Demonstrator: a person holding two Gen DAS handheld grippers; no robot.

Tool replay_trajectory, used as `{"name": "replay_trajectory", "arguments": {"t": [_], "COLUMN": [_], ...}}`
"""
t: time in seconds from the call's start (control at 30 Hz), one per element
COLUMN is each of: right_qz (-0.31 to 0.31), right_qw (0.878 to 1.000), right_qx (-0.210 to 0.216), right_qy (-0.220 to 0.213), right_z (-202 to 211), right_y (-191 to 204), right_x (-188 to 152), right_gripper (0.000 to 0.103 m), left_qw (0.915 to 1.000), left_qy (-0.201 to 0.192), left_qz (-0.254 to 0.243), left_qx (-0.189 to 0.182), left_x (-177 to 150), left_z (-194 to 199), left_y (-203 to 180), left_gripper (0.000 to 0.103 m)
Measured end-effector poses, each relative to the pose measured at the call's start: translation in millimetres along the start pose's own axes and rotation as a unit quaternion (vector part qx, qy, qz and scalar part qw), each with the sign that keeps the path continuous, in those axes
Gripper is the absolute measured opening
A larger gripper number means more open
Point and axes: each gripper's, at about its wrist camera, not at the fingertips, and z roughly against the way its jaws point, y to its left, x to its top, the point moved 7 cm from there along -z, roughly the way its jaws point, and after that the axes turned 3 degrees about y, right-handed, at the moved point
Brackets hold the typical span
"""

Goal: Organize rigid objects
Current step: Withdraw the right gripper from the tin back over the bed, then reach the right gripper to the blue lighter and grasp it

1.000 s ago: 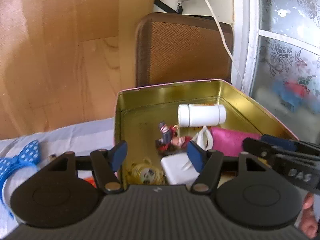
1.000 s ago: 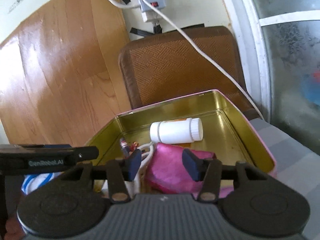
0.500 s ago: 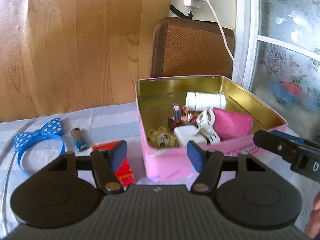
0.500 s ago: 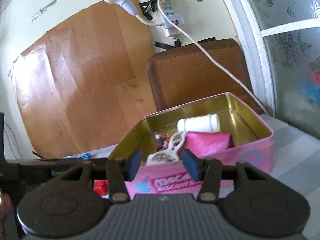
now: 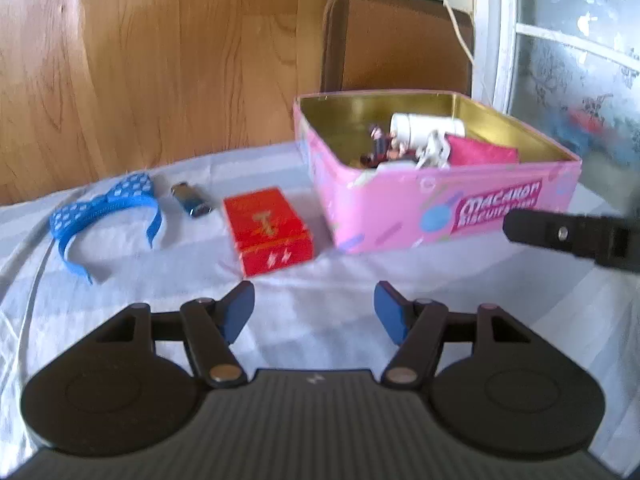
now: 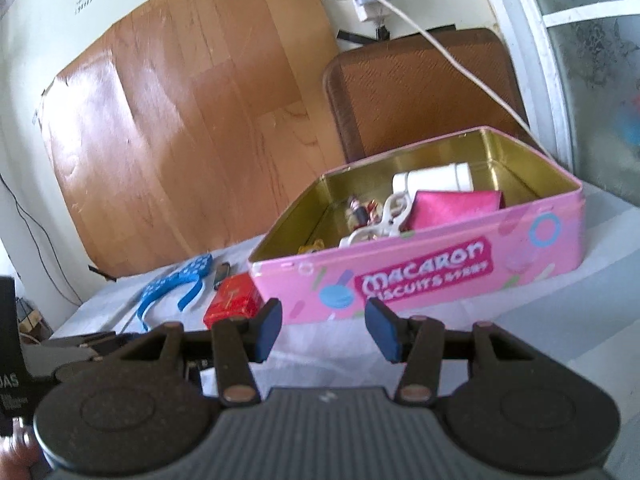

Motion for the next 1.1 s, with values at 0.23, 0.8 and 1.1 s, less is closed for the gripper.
{"name": "replay_trajectory", "arguments": {"t": [0.23, 0.8, 1.1], "right_qz": [0.004, 0.033, 0.053], "right_qw": [1.0, 0.998, 0.997], "right_qx": [0.005, 0.006, 0.01], "right_qy": [0.015, 0.043, 0.055], "right_z": [-6, -24, -35], "right_y": [14, 43, 61], "right_x": [-7, -20, -24], "right_gripper": [0.049, 0.049, 0.05], "left_qw": [0.9999, 0.9998, 0.9994], "left_qy": [0.016, 0.014, 0.012], "left_qz": [-0.001, 0.012, 0.027], "left_qx": [0.003, 0.009, 0.017], "left_x": [-15, -24, -24], "left_z": [-6, -6, -8], "left_y": [12, 42, 60], "left_gripper": [0.068, 0.068, 0.068]}}
